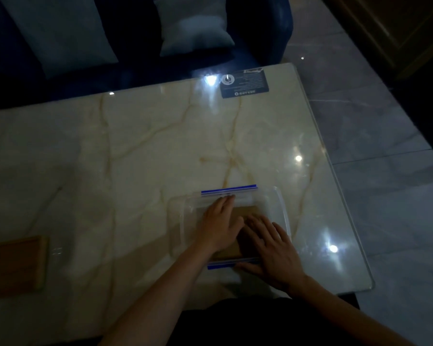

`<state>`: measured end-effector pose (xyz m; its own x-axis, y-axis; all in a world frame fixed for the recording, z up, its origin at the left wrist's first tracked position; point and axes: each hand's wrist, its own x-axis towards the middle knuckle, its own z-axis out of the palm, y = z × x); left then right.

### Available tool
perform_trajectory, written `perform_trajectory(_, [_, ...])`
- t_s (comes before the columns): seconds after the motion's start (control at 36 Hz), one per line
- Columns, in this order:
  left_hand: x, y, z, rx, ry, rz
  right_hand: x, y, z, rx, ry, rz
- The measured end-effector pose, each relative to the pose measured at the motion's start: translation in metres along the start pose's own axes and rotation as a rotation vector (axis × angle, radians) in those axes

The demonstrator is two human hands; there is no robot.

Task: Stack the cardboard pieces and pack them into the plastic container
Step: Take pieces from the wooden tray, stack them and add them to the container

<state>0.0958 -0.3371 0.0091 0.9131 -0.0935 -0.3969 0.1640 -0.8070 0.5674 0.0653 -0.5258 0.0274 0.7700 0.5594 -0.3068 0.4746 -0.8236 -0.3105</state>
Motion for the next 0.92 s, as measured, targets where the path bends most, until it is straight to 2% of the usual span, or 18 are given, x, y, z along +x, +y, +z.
perform_trajectory(0.11, [-0.028, -0.014, -0.003, -0.283, 0.113, -0.170, -0.006, 0.003, -0.002, -0.013, 0.105, 0.001])
perform_trajectory(0.25, [-0.042, -0.021, -0.007, -0.575, 0.094, -0.459, -0.006, 0.005, 0.001, -0.064, 0.003, 0.163])
perform_trajectory(0.33, [-0.045, -0.019, -0.008, -0.728, 0.049, -0.529, -0.006, 0.006, 0.007, -0.070, -0.055, 0.188])
perform_trajectory(0.64, [-0.048, -0.010, -0.013, -0.701, -0.036, -0.599, -0.001, 0.009, 0.011, -0.023, -0.087, 0.208])
perform_trajectory(0.92, [-0.049, -0.004, -0.014, -0.640, -0.039, -0.554, -0.001, 0.011, 0.019, -0.028, -0.087, 0.215])
